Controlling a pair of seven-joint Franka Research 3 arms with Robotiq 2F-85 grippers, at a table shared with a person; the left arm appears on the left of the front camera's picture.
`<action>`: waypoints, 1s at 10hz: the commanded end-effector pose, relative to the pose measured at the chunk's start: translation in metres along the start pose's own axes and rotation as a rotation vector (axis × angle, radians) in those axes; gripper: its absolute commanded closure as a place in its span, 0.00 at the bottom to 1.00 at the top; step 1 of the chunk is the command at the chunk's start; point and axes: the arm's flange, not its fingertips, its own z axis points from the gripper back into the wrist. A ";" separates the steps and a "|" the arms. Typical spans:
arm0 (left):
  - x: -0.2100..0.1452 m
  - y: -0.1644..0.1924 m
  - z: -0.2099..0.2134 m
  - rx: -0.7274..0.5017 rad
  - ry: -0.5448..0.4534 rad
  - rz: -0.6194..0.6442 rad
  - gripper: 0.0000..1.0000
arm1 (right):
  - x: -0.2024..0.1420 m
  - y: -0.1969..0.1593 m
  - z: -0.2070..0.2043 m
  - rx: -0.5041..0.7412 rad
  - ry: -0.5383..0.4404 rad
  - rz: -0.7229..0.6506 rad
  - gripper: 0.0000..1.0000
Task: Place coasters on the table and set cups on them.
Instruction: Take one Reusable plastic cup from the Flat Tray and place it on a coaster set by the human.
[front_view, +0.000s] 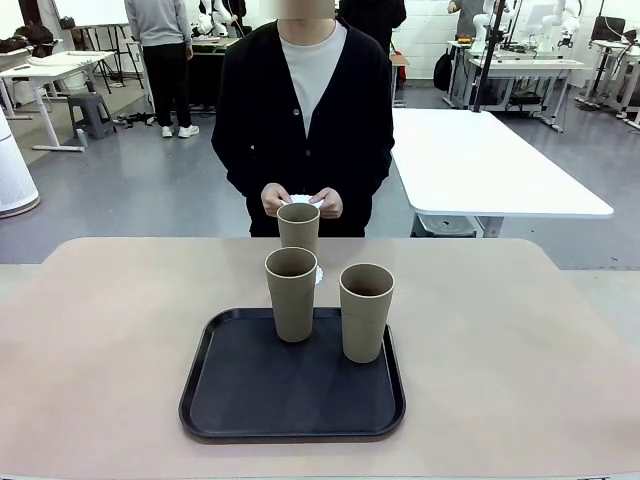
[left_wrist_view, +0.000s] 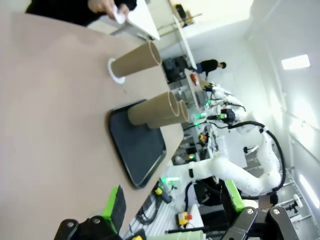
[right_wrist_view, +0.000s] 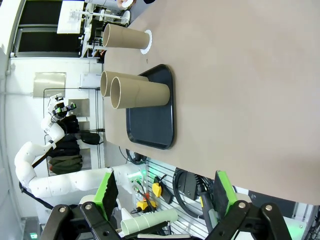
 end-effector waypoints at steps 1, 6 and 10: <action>-0.005 0.003 0.002 0.006 -0.001 0.017 0.00 | 0.002 0.000 -0.001 0.026 -0.004 0.016 0.00; -0.005 0.003 0.002 0.006 -0.001 0.017 0.00 | 0.002 0.000 -0.001 0.026 -0.004 0.016 0.00; -0.005 0.003 0.002 0.006 -0.001 0.017 0.00 | 0.002 0.000 -0.001 0.026 -0.004 0.016 0.00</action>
